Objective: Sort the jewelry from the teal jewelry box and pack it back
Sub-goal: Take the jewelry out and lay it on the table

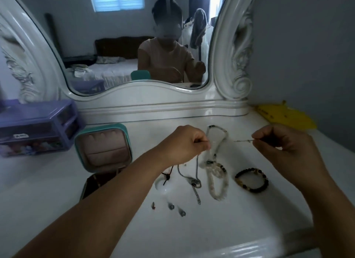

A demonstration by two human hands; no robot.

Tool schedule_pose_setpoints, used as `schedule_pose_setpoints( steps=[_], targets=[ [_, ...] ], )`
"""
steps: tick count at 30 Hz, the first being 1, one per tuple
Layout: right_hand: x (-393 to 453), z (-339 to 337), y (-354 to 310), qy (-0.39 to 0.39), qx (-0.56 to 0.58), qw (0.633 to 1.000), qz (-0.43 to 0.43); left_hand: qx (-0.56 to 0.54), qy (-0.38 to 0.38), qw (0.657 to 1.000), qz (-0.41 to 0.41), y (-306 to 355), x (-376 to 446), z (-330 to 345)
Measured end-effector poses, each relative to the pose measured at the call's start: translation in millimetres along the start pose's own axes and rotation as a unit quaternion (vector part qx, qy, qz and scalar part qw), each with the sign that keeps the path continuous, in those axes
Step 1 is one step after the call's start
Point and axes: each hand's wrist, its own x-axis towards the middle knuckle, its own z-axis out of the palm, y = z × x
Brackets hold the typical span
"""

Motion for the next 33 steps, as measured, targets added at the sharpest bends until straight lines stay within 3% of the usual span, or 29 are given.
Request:
schedule_pose_setpoints(
  steps=[7, 14, 21, 33],
  targets=[
    [-16.6, -17.8, 34.0, 0.015, -0.007, 0.996, 0.083, -0.002, 0.025, 0.999, 0.031, 13.6, 51.6, 20.3],
    [-20.3, -9.7, 61.3, 0.008, -0.05, 0.991, 0.12, -0.136, 0.114, 0.984, -0.02, 16.3, 93.2, 58.4],
    [-17.1, -5.7, 73.2, -0.026, -0.129, 0.982, 0.138, -0.072, 0.105, 0.991, -0.046, 4.6, 114.5, 89.2],
    [-17.7, -13.6, 77.5, -0.062, -0.076, 0.983, 0.156, 0.036, 0.075, 0.996, -0.026, 10.7, 130.6, 107.3]
  ],
)
